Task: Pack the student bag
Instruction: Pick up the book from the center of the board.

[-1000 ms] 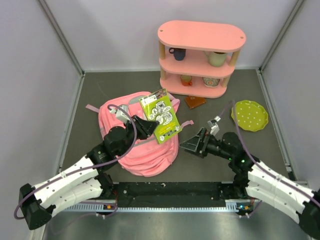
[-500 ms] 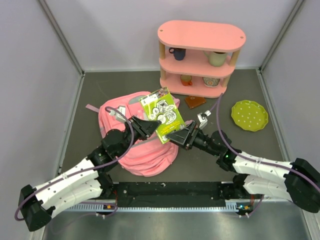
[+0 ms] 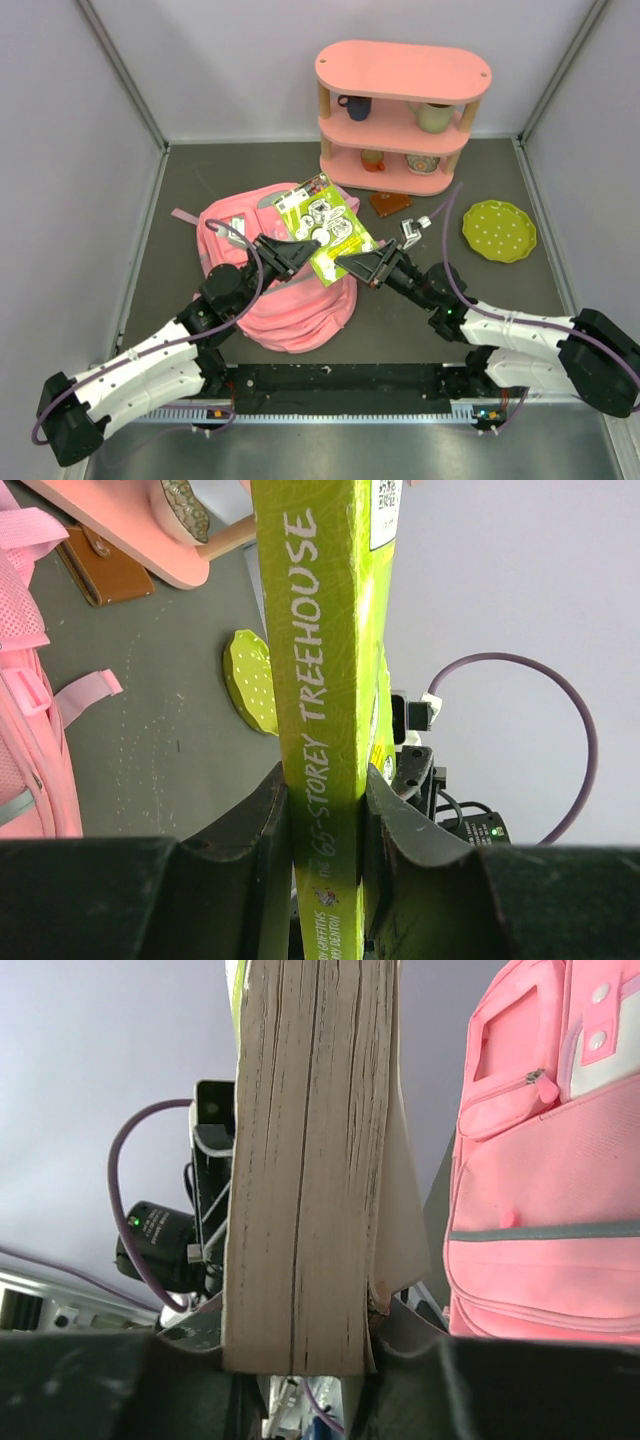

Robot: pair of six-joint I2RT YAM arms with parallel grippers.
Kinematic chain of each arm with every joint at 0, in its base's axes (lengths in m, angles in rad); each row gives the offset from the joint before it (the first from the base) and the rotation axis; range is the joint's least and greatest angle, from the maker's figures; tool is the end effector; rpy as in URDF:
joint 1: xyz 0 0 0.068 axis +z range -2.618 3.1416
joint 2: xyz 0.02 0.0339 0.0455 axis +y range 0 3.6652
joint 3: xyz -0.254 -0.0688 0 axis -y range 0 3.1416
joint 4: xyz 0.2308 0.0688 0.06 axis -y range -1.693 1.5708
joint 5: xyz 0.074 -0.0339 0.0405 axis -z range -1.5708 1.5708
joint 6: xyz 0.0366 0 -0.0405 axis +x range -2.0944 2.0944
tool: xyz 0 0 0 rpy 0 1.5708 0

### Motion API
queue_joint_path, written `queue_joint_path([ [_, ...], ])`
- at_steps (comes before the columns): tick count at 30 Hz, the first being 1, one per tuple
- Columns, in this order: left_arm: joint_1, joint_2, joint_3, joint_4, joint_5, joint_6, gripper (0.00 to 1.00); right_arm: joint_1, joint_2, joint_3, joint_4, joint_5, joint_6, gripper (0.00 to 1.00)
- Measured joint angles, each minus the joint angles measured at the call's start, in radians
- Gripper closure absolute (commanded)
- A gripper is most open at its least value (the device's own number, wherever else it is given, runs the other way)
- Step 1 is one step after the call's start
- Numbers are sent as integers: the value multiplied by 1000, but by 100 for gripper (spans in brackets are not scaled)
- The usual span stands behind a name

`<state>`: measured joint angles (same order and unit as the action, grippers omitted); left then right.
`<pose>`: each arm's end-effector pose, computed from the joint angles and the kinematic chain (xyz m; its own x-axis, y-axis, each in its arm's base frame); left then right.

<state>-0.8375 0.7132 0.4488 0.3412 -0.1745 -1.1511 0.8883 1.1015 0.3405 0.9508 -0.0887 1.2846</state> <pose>0.1226 -0.1266 0.2857 -0.5415 -0.7426 -0.3941 0.2978 0.2689 -0.9159 0.1376 0.1744 0.2452 -0.7606 0.5793 -0.2933 -0.3479 0.0179 0.9374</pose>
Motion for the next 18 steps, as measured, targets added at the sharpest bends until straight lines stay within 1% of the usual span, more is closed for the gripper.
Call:
queue_joint_path([
  [1,2,0,-4,6,0,-4,98,0,0,0,0,2,-4,98],
  [2,2,0,-7,11,2,-6,90,1,0,-1,-1,5,-6,100],
  [3,3,0,-11,16,4,-8,77,2,0,-2,-2,6,-8,100],
  [4,4,0,-15,18,5,-11,54,2,-2,-3,-3,5,-13,100],
  [5,4,0,-18,19,7,-12,44,2,-7,-4,-11,5,-18,100],
  [6,4,0,-20,19,9,-10,36,2,-11,-4,-17,4,-21,100],
  [7,5,-2,-22,16,13,-10,25,2,-19,-4,-22,3,-28,100],
  [8,5,-5,-24,15,21,-7,22,2,-30,-4,-33,0,-39,100],
  [13,15,-48,-21,-26,50,47,18,2,-96,-6,-136,-23,-72,100],
  [15,40,-61,-14,-53,61,83,17,2,-130,-6,-181,-38,-83,100],
  [18,106,-68,-11,-58,111,120,17,2,-168,-23,-206,-66,-88,100],
])
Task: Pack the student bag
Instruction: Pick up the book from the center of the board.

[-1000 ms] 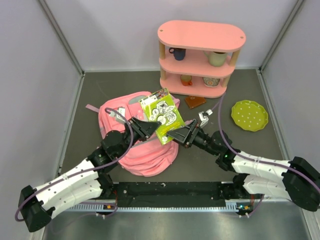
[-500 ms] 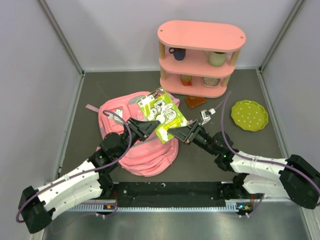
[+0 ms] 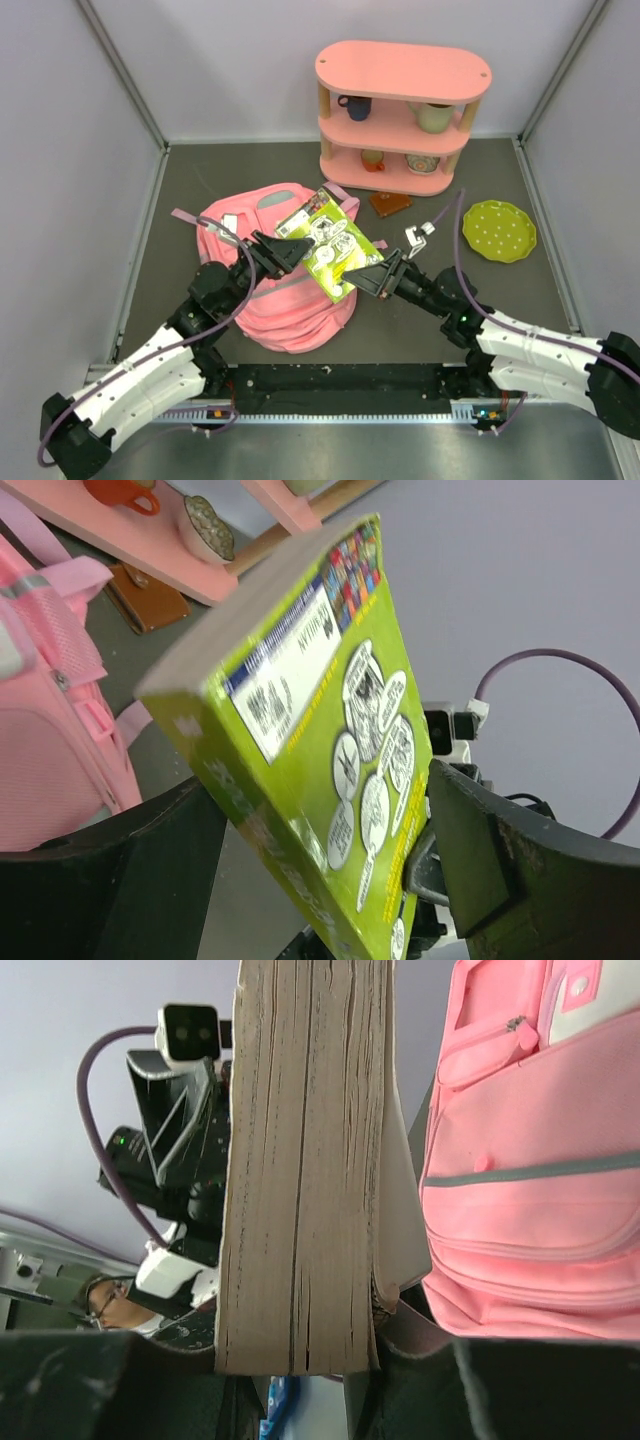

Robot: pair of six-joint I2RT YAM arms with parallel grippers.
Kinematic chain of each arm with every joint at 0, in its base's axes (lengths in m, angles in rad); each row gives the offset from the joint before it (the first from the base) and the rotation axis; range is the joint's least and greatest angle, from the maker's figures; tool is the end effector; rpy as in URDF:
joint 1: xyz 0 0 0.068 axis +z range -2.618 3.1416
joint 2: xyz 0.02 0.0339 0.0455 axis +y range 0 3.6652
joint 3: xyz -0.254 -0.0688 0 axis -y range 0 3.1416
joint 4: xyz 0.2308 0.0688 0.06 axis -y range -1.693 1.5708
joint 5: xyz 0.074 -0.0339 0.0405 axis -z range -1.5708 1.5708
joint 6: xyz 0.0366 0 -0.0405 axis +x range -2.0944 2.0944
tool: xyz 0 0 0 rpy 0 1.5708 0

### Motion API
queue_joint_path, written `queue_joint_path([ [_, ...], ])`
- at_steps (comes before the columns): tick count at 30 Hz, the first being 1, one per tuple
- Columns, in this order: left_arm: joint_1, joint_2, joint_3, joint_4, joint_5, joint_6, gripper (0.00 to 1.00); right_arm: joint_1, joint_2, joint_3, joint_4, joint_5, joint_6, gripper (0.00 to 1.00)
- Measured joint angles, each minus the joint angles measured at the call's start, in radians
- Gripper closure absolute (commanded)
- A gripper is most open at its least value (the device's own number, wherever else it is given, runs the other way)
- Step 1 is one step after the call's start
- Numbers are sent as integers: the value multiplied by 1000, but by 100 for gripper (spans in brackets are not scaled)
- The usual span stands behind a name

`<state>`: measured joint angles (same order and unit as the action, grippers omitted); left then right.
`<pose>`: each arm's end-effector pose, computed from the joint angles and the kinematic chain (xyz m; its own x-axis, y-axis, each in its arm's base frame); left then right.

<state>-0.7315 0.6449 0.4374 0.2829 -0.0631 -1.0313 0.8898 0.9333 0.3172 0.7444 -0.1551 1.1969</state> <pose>0.1247 -0.1088 0.2857 -0.5030 -0.6991 -0.5082 0.3665 0.3599 -0.8580 0.1222 0.1598 0.2473 -0.7750 0.5045 -0.3806 -0.3906 0.0912 0.9160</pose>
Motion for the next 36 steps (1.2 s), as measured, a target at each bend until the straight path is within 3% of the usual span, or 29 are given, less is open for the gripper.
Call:
queue_joint_path([
  [5,84,35,0,17,122,34,20,-1,-28,-23,-21,-36,3,100],
  [8,99,91,0,50,188,42,33,-3,-28,-22,-30,-62,3,100],
  [9,101,106,0,57,205,43,41,-3,-28,-22,-30,-70,3,100],
  [10,103,125,0,65,226,46,61,-5,-27,-22,-30,-82,3,100],
  [12,105,137,-1,82,251,28,76,-11,-27,-22,-37,-95,3,99],
  [13,104,138,-1,101,263,6,93,-15,-25,-23,-44,-97,4,93],
  [14,103,131,-1,127,274,-13,98,-23,-23,-23,-52,-101,4,86],
  [17,98,109,-2,155,283,-21,100,-27,-29,-22,-50,-108,6,55],
  [18,98,105,-4,153,283,-20,100,-27,-36,-22,-57,-108,8,36],
  [21,102,83,-21,138,258,-10,100,-29,-65,-25,-96,-99,13,20],
  [29,106,34,-93,117,179,-72,100,-10,-135,-89,-142,21,37,13],
  [36,108,75,-95,175,174,-130,100,11,2,-90,-33,56,71,13],
])
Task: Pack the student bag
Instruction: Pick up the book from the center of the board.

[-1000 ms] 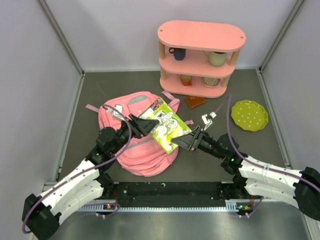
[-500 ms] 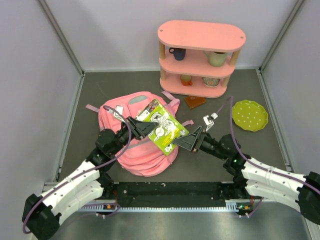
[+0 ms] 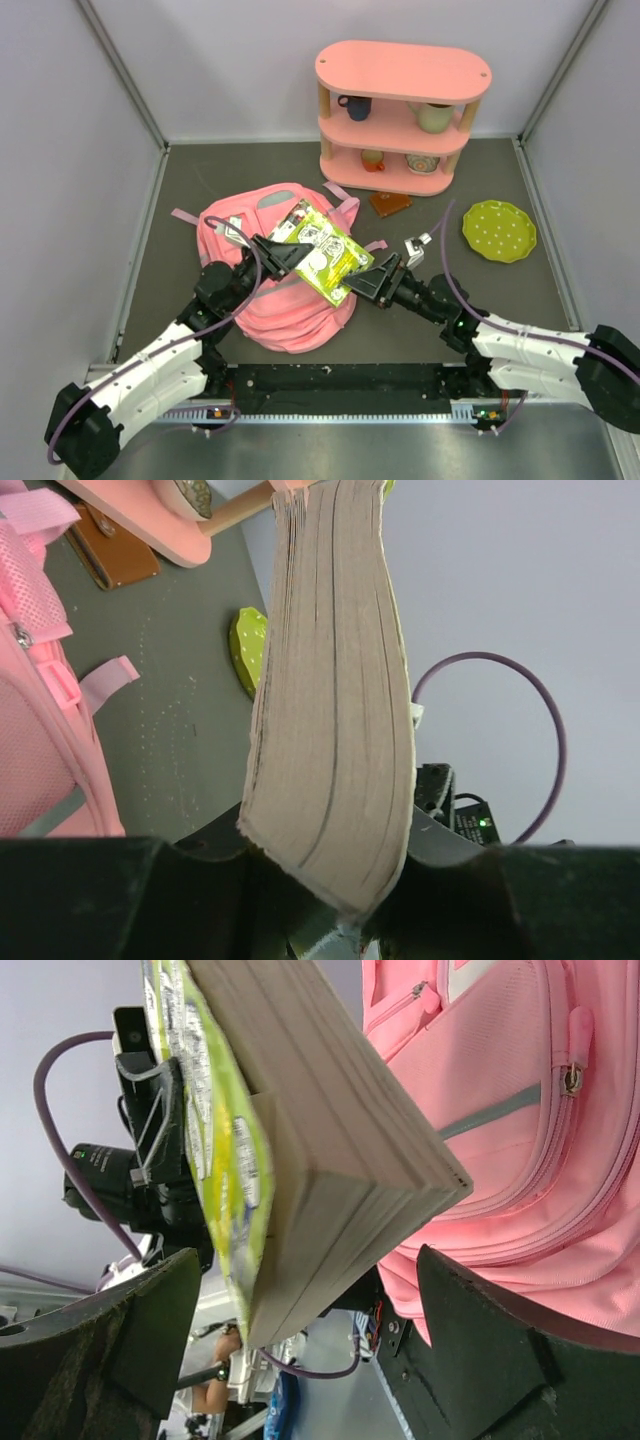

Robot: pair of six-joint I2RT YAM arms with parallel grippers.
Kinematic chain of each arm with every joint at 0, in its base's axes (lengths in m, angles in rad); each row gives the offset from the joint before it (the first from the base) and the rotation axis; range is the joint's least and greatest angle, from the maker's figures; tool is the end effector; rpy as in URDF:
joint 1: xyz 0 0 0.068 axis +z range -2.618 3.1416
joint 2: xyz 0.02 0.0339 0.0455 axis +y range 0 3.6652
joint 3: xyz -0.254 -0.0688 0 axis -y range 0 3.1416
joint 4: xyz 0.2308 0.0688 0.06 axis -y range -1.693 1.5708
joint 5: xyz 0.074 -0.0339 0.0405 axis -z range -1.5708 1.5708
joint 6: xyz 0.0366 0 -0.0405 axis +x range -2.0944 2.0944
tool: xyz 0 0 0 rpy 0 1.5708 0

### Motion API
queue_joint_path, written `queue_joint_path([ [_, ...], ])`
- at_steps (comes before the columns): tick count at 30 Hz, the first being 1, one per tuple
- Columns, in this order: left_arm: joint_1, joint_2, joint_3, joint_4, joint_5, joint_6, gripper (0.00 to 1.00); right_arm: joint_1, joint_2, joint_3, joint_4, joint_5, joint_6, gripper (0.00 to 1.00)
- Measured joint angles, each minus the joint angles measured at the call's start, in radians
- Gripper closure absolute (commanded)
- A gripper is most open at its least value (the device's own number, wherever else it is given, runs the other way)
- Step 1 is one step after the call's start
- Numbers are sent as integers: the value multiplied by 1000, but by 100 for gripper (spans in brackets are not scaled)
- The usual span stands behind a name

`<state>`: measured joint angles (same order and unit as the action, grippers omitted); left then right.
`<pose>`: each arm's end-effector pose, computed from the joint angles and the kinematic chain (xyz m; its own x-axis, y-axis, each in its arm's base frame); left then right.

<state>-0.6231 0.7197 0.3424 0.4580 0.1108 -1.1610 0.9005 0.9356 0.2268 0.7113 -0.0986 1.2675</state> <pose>0.1403 -0.1058 0.2606 -0.5880 -0.7000 -0.4053 0.3268 0.2528 -0.9107 0.1177 0.1542 0.2136 -0.8021 0.5169 -0.2989 -0.2527 0.1597 0.9543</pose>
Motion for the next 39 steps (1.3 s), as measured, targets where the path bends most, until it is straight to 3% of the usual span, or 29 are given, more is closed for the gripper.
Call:
queue_joint_path([
  [5,0,26,-7,54,5,-39,100,1,111,2,114,1,17,13],
  [9,0,31,-12,69,9,-52,100,1,183,3,224,1,21,24],
  [11,0,31,-17,73,9,-57,100,1,201,4,269,2,21,41],
  [14,0,31,-20,72,9,-61,100,1,211,4,311,9,20,57],
  [16,1,31,-20,74,8,-64,100,2,212,4,327,13,20,61],
  [19,1,31,-21,74,9,-68,100,3,212,5,349,11,19,75],
  [20,1,32,-21,73,9,-67,100,3,212,5,353,10,18,91],
  [21,1,32,-22,73,9,-68,100,5,212,5,360,10,19,98],
  [24,6,44,-22,82,19,-69,100,5,214,5,360,15,14,100],
  [27,13,58,-22,89,32,-70,61,5,214,5,358,20,10,100],
  [29,15,62,-22,89,39,-64,24,5,210,5,349,23,8,100],
  [30,16,61,-21,82,51,-48,17,5,200,5,333,24,3,100],
  [33,8,54,10,-46,98,31,2,5,131,6,228,41,-25,100],
  [39,4,21,203,-476,98,307,2,7,-198,5,-214,206,-92,100],
])
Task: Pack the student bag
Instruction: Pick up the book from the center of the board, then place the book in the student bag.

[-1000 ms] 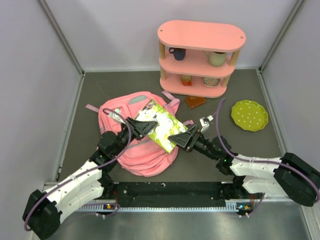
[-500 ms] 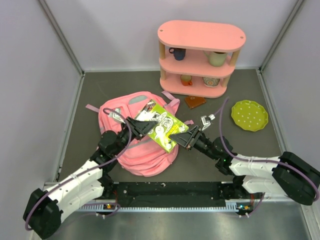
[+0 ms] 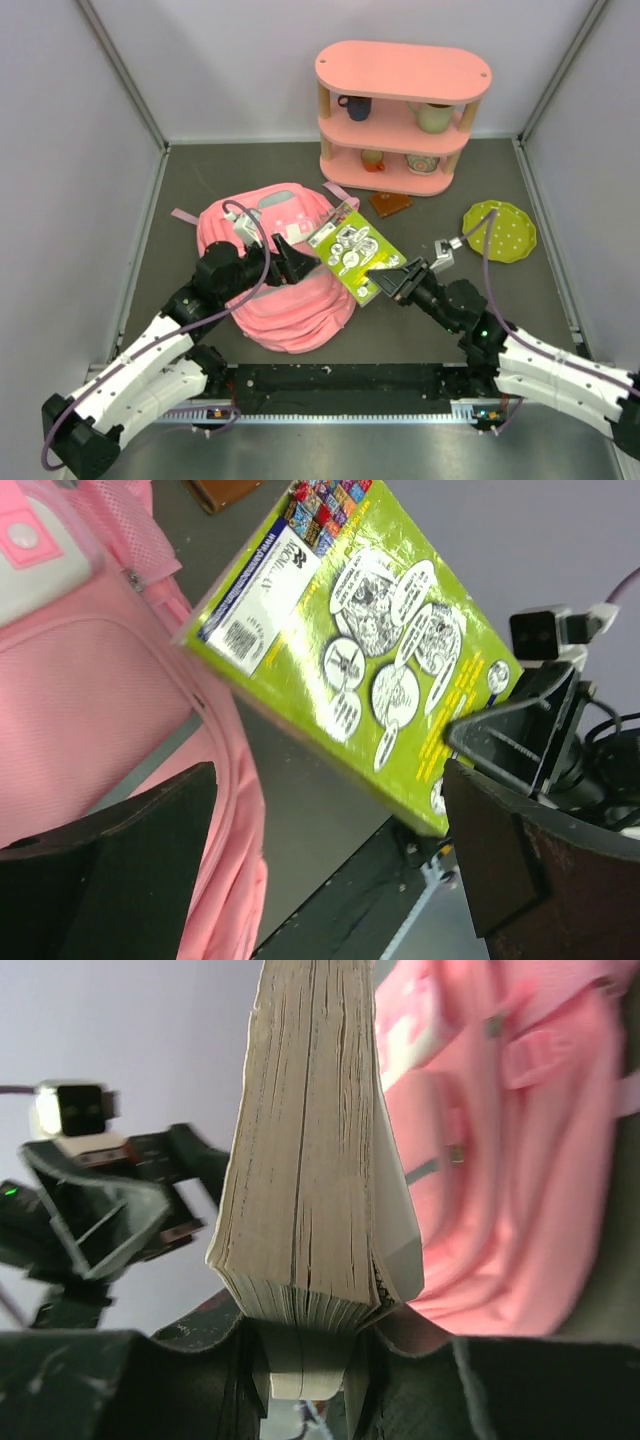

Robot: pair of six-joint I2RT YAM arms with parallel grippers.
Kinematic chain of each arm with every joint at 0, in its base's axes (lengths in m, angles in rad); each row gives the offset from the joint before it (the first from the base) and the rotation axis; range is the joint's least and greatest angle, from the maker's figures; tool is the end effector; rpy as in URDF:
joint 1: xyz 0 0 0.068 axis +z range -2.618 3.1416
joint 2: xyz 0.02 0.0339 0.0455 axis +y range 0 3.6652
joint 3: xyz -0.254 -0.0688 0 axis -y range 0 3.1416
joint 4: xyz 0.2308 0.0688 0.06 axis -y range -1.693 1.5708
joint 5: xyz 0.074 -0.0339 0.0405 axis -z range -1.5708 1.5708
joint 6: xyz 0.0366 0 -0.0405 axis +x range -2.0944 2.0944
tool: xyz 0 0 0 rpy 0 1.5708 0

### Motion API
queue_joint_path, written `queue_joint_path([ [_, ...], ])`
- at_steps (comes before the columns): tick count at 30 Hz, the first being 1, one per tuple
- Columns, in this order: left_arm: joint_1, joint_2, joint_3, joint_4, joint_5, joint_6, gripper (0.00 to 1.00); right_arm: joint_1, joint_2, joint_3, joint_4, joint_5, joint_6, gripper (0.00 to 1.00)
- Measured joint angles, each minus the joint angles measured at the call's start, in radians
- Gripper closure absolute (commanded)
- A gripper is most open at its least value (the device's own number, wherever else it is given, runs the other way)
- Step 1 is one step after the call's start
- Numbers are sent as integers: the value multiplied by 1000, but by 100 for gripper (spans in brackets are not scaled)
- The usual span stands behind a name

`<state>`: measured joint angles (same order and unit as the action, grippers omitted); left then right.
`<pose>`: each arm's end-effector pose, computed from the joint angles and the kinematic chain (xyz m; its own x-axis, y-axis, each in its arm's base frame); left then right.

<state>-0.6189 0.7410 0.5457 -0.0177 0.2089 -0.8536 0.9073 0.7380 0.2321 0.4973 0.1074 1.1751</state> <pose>0.1406 -0.1094 0.2758 -0.6653 -0.4313 -0.6094 0.3518 0.5389 -0.7654 0.1099 0.1342 0.2241 -0.6639 0.6403 -0.3863 -0.2716 0.2748 0.9223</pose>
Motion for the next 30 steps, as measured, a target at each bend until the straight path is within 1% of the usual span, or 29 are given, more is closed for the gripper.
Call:
queue_joint_path([
  [2,0,-17,58,-117,-2,103,2,0,-122,0,-167,71,-22,100],
  [4,0,-18,92,-196,6,169,2,0,-232,0,-313,133,-37,100],
  [8,-15,27,153,-389,46,316,2,0,-448,4,-597,249,-59,100],
  [11,-69,78,178,-510,45,397,2,-1,-533,27,-748,312,-69,100],
  [14,-155,110,206,-612,24,444,2,-1,-581,59,-871,357,-77,100],
  [16,-219,134,228,-645,0,461,2,0,-592,76,-929,374,-80,100],
  [20,-307,191,244,-678,-47,467,7,0,-593,92,-998,381,-81,100],
  [24,-340,251,244,-712,-81,468,14,0,-593,97,-1032,381,-82,100],
  [29,-359,278,244,-718,-108,468,19,0,-593,97,-1056,380,-76,100],
  [30,-362,286,244,-718,-112,469,24,0,-593,97,-1061,380,-74,100],
])
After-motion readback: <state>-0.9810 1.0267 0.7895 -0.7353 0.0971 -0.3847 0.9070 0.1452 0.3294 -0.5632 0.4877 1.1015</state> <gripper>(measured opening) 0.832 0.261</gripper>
